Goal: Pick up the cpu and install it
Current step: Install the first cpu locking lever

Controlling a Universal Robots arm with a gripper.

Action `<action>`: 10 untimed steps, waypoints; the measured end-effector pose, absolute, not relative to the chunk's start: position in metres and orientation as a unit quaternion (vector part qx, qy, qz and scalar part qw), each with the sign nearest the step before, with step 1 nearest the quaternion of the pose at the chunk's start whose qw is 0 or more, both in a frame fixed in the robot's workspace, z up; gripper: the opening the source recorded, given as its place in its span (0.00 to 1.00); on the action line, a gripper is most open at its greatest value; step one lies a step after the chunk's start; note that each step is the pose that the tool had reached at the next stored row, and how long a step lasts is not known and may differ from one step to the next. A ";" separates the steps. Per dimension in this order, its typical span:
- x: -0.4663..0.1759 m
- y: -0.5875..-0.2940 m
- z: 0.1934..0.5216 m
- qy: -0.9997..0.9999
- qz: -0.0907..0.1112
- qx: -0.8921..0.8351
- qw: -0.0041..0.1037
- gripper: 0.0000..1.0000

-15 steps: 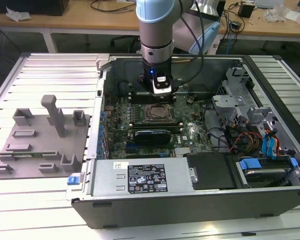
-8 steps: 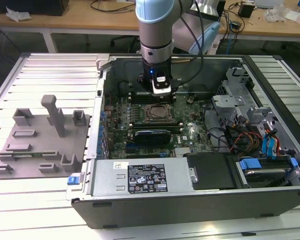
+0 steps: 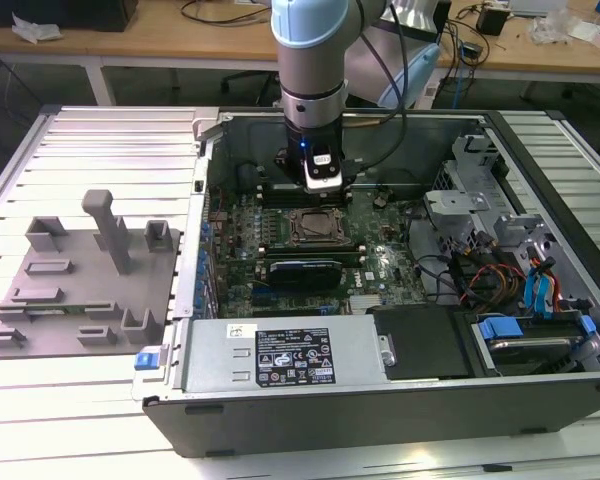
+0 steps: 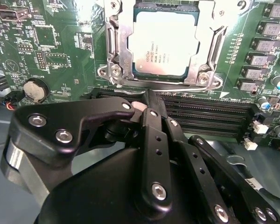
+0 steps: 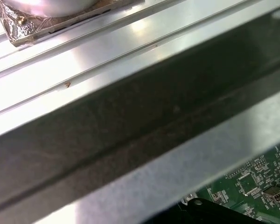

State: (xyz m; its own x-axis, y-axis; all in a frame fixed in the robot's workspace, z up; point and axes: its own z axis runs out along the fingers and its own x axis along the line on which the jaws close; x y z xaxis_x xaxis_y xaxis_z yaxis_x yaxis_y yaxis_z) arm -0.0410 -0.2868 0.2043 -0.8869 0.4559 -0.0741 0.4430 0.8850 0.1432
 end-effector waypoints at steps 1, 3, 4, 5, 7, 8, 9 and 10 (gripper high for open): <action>-0.041 -0.287 0.204 0.969 0.061 0.232 0.053 0.11; -0.041 -0.287 0.203 0.969 0.061 0.232 0.053 0.11; -0.040 -0.288 0.203 0.969 0.061 0.232 0.053 0.11; -0.040 -0.288 0.203 0.969 0.061 0.232 0.053 0.11; -0.040 -0.289 0.202 0.969 0.061 0.232 0.053 0.11; -0.040 -0.289 0.202 0.969 0.061 0.232 0.053 0.11; -0.039 -0.290 0.202 0.969 0.061 0.232 0.053 0.11; -0.039 -0.291 0.201 0.969 0.061 0.232 0.053 0.11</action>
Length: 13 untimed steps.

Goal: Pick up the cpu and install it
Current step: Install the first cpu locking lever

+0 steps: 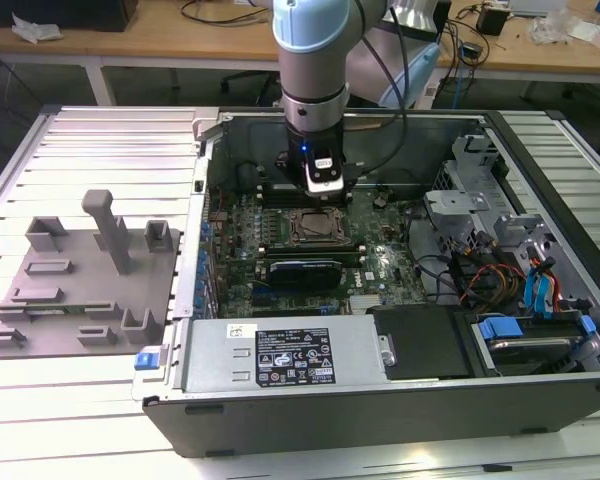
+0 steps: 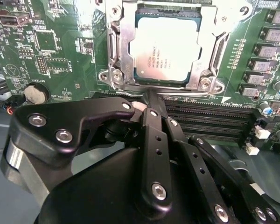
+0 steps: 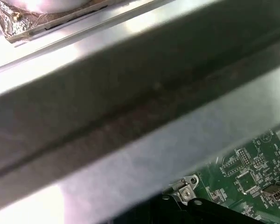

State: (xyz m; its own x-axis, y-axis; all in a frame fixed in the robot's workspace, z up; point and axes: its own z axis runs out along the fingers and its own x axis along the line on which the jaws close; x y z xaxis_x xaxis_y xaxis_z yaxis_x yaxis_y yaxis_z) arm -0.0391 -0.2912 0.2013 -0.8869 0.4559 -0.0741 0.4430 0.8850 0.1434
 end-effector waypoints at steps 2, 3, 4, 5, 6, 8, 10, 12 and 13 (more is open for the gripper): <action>-0.039 -0.293 0.201 0.969 0.061 0.232 0.053 0.11; -0.039 -0.293 0.201 0.969 0.061 0.232 0.053 0.11; -0.039 -0.294 0.201 0.969 0.061 0.232 0.053 0.11; -0.039 -0.294 0.200 0.969 0.061 0.232 0.053 0.11; -0.039 -0.294 0.200 0.969 0.061 0.232 0.053 0.11; -0.038 -0.294 0.200 0.969 0.061 0.232 0.053 0.11; -0.037 -0.294 0.200 0.969 0.062 0.232 0.053 0.11; -0.035 -0.294 0.200 0.969 0.062 0.232 0.053 0.11; -0.033 -0.294 0.200 0.969 0.062 0.232 0.053 0.11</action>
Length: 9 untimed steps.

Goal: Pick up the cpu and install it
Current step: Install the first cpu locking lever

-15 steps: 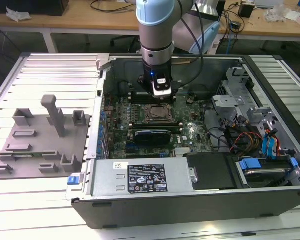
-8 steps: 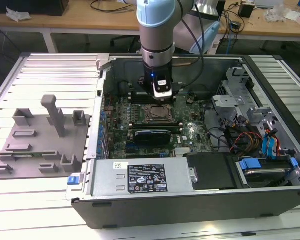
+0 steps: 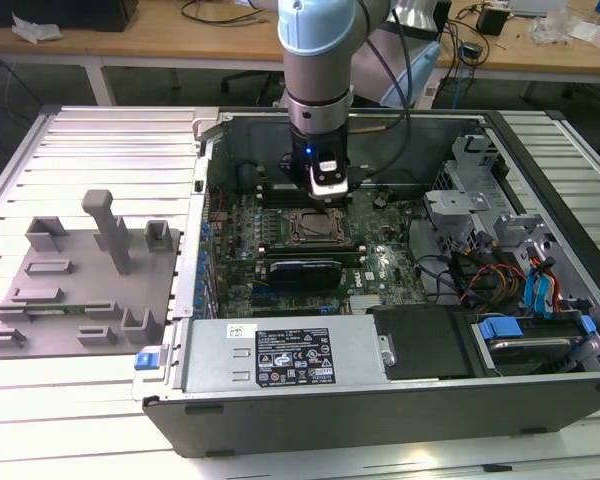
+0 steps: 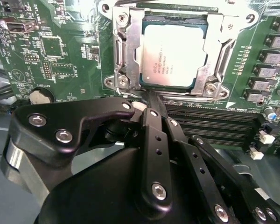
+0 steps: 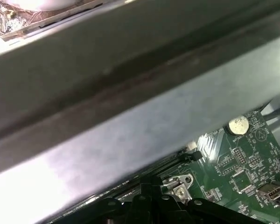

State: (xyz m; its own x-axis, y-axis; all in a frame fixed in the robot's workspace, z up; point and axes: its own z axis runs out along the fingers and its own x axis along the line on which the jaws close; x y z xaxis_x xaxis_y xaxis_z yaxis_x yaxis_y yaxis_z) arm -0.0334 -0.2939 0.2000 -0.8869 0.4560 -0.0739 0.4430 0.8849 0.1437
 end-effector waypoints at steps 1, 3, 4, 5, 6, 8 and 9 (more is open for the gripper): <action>-0.033 -0.294 0.200 0.969 0.062 0.232 0.053 0.11; -0.030 -0.294 0.200 0.969 0.062 0.232 0.053 0.11; -0.029 -0.294 0.200 0.969 0.062 0.232 0.053 0.11; -0.029 -0.294 0.200 0.969 0.062 0.232 0.053 0.11; -0.028 -0.294 0.200 0.969 0.061 0.232 0.053 0.11; -0.026 -0.294 0.200 0.969 0.061 0.232 0.053 0.11; -0.026 -0.293 0.200 0.969 0.062 0.232 0.053 0.11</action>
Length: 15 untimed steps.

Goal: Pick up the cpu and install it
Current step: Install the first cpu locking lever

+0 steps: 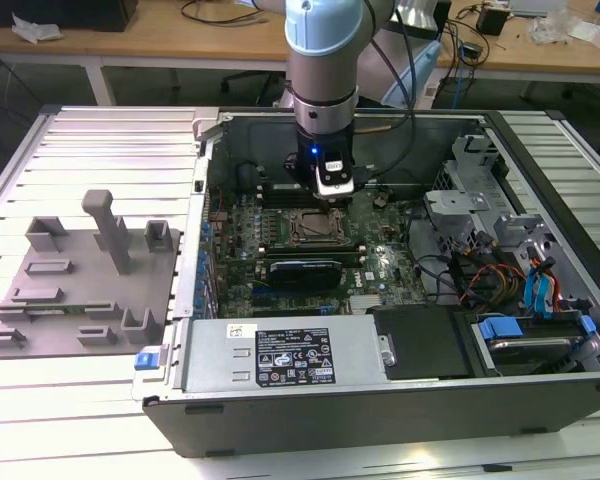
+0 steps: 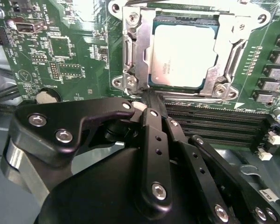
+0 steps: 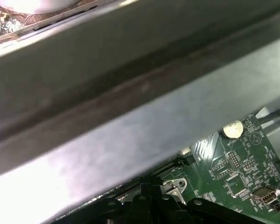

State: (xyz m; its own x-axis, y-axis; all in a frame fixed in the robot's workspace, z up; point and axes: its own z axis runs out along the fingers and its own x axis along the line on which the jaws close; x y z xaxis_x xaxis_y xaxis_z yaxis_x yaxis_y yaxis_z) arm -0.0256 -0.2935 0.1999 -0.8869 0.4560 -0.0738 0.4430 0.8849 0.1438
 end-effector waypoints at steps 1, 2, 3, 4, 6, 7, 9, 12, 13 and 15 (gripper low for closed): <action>-0.025 -0.293 0.200 0.969 0.062 0.232 0.053 0.11; -0.024 -0.293 0.200 0.969 0.062 0.232 0.053 0.11; -0.023 -0.293 0.200 0.969 0.062 0.232 0.053 0.11; -0.023 -0.293 0.200 0.969 0.061 0.232 0.053 0.11; -0.023 -0.293 0.206 0.969 0.061 0.232 0.053 0.11; -0.023 -0.293 0.208 0.969 0.061 0.232 0.053 0.11; -0.023 -0.293 0.217 0.969 0.061 0.232 0.053 0.11; -0.023 -0.293 0.223 0.970 0.055 0.232 0.054 0.11; -0.023 -0.293 0.223 0.970 0.046 0.231 0.057 0.11; -0.023 -0.294 0.224 0.971 0.034 0.230 0.059 0.11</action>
